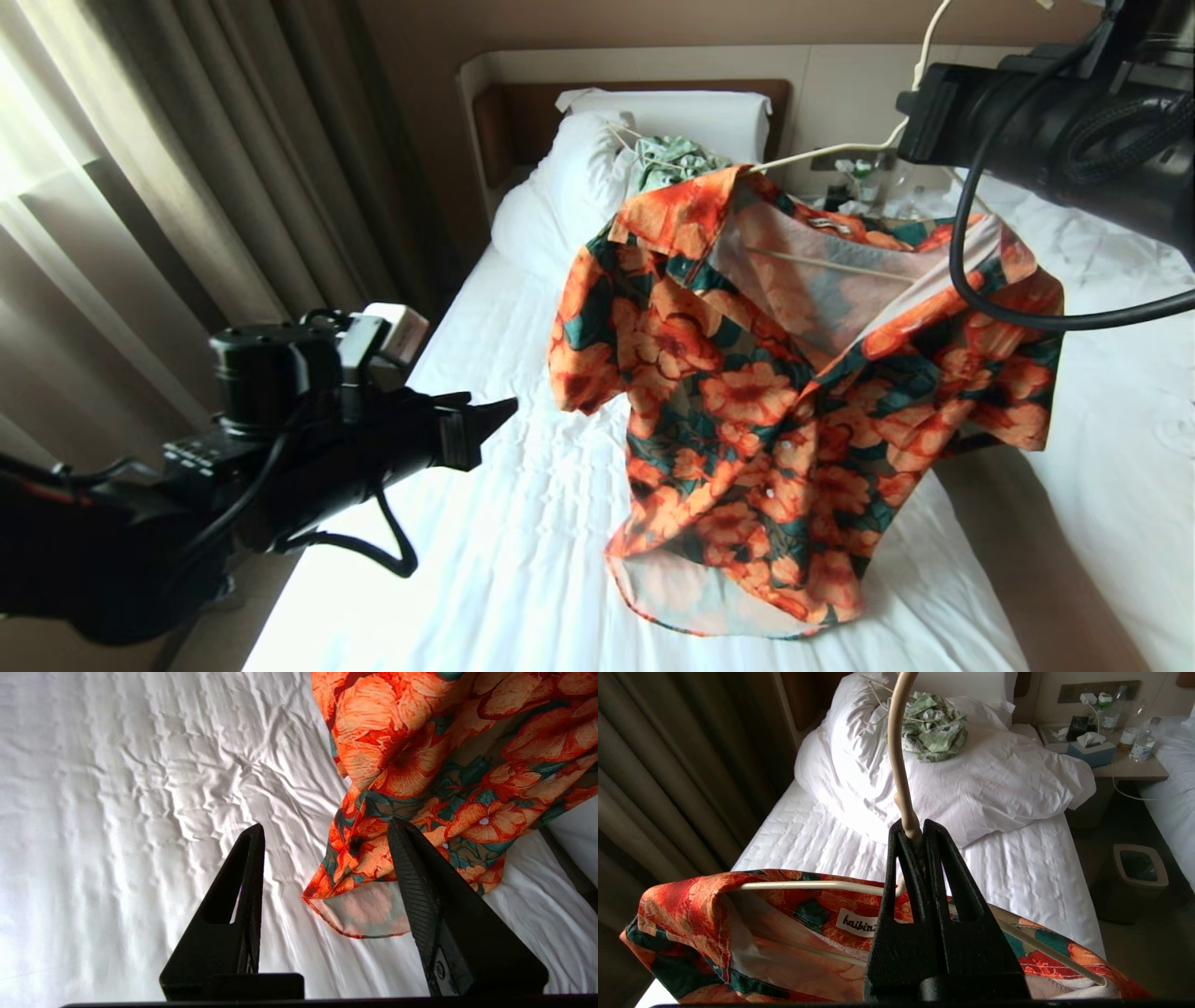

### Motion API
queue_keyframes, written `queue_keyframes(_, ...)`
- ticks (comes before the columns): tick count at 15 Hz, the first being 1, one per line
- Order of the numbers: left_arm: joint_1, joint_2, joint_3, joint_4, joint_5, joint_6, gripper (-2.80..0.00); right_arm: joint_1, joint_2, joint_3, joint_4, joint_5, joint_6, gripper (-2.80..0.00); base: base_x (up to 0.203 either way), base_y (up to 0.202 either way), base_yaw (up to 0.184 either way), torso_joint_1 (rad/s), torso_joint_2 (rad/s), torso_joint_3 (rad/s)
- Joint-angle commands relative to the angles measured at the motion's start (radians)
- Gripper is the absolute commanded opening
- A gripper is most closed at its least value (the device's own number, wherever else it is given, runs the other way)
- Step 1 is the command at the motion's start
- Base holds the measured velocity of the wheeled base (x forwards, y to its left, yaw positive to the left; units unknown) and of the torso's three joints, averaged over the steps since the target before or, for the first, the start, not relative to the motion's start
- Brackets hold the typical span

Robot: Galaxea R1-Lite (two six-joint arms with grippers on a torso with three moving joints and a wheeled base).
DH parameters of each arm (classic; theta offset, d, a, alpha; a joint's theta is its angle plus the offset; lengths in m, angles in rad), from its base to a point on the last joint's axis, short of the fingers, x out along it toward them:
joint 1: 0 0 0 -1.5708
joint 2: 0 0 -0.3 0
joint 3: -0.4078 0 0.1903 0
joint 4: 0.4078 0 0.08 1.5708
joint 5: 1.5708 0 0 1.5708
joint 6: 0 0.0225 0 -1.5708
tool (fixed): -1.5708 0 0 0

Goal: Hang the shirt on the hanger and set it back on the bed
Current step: Take the clothes hanger out of the clothes

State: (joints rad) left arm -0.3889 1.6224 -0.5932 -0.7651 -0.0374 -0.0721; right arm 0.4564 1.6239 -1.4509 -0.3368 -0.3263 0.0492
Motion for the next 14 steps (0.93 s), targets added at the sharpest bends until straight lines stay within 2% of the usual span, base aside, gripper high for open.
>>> queue_keyframes(1, 0.037, -0.146, 0.127, -0.072, 0.000, 0.001, -2.80, -0.002, -0.002, -0.003, -0.032, -0.001, 0.009, -2.80, 0.000, 0.000, 0.000, 0.000, 0.00, 0.000)
queue_keyframes(3, 0.106, -0.240, 0.195, -0.111, 0.004, 0.003, -2.80, -0.010, 0.062, -0.085, -0.101, 0.016, 0.001, -2.80, 0.000, 0.000, 0.000, 0.000, 0.00, 0.000)
queue_keyframes(7, 0.116, -0.335, 0.310, -0.123, 0.002, -0.001, -2.80, -0.007, 0.242, -0.434, -0.233, 0.030, -0.048, -2.80, 0.000, 0.000, 0.000, 0.000, 0.00, 0.000)
queue_keyframes(8, 0.116, -0.359, 0.318, -0.124, 0.002, -0.001, -2.80, 0.005, 0.282, -0.508, -0.246, 0.035, -0.094, -2.80, 0.000, 0.000, 0.000, 0.000, 0.00, 0.000)
queue_keyframes(9, 0.116, -0.381, 0.319, -0.122, 0.002, -0.001, -2.80, 0.024, 0.315, -0.545, -0.261, 0.046, -0.197, -2.80, 0.000, 0.000, 0.000, 0.000, 0.00, 0.000)
queue_keyframes(10, 0.124, -0.391, 0.321, -0.124, 0.005, -0.001, -2.80, 0.046, 0.352, -0.546, -0.293, 0.054, -0.301, -2.80, 0.000, 0.000, 0.000, 0.000, 0.00, 0.000)
queue_keyframes(11, 0.124, -0.411, 0.327, -0.123, 0.004, 0.001, -2.80, 0.068, 0.375, -0.543, -0.355, 0.059, -0.365, -2.80, 0.000, 0.000, 0.000, 0.000, 0.00, 0.000)
queue_keyframes(14, 0.123, -0.456, 0.343, -0.120, 0.000, 0.000, -2.80, 0.078, 0.407, -0.540, -0.403, 0.054, -0.425, -2.80, 0.000, 0.000, 0.000, 0.000, 0.00, 0.000)
